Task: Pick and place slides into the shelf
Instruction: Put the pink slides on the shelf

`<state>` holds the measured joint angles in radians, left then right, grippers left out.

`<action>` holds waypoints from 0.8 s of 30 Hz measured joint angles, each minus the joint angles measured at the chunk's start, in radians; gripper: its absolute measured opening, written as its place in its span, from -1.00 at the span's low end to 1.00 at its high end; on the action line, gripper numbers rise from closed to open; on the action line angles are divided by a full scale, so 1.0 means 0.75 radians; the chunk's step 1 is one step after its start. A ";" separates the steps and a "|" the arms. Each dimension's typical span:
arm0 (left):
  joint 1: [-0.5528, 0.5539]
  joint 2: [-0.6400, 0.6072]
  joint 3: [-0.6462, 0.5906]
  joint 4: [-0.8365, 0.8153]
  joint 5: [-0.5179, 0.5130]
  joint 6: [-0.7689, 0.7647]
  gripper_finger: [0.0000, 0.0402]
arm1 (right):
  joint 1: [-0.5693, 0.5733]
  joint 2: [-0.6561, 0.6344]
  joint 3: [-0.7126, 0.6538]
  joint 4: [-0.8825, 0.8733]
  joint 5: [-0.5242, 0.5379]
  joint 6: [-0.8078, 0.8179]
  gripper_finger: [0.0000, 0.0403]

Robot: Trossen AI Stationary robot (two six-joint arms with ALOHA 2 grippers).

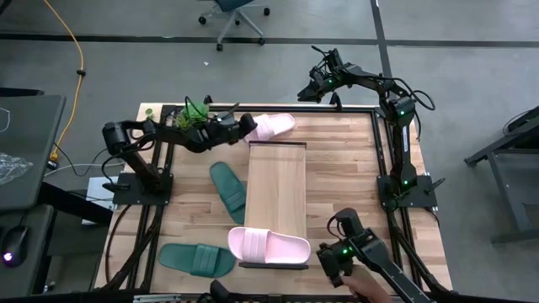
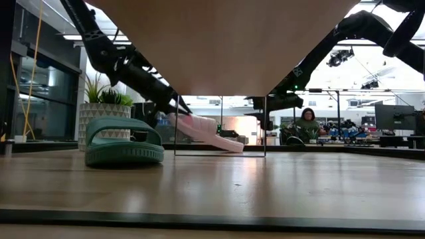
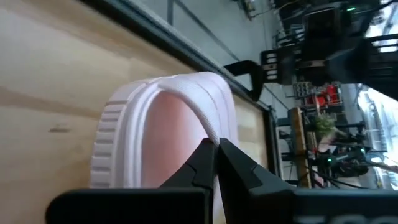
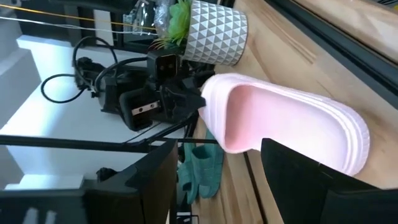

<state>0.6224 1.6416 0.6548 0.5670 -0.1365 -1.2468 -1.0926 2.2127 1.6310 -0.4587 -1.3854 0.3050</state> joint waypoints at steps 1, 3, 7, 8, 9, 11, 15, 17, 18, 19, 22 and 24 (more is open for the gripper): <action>0.000 -0.010 0.000 0.004 -0.005 0.011 -1.00 | -0.001 0.000 0.000 0.001 -0.006 0.000 0.10; 0.000 -0.030 0.000 -0.003 -0.013 0.034 -1.00 | -0.004 0.000 0.000 0.008 -0.020 0.001 0.10; 0.000 -0.054 0.000 0.001 -0.025 0.079 -1.00 | -0.011 -0.005 0.000 0.011 -0.024 -0.001 0.10; 0.000 -0.059 0.000 0.005 -0.027 0.089 -1.00 | -0.012 -0.011 0.000 0.011 -0.013 -0.009 0.10; 0.000 -0.064 0.000 0.009 -0.028 0.095 -1.00 | -0.012 -0.019 0.000 0.011 -0.004 -0.017 0.10; 0.000 -0.073 0.000 0.012 -0.029 0.097 -1.00 | -0.014 -0.037 0.000 0.018 -0.002 -0.024 0.10; 0.000 -0.076 0.000 0.053 -0.027 0.123 -1.00 | -0.018 -0.061 0.000 0.020 0.008 -0.024 0.10; 0.000 -0.076 0.000 0.101 -0.023 0.124 -1.00 | -0.022 -0.077 0.000 0.020 0.011 -0.024 0.10; 0.000 -0.076 0.000 0.123 -0.023 0.126 -1.00 | -0.023 -0.084 0.000 0.020 0.011 -0.024 0.10; 0.000 -0.076 0.000 0.140 -0.024 0.126 -1.00 | -0.024 -0.092 0.000 0.021 0.011 -0.024 0.10; 0.000 -0.076 0.000 0.186 -0.030 0.133 -1.00 | -0.027 -0.109 0.000 0.020 0.034 -0.024 0.10; 0.000 -0.076 0.000 0.207 -0.039 0.136 -1.00 | -0.031 -0.125 0.000 0.021 0.042 -0.024 0.10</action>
<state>0.6224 1.5845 0.6548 0.7225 -0.1658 -1.1450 -1.1161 2.1191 1.6310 -0.4431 -1.3537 0.2867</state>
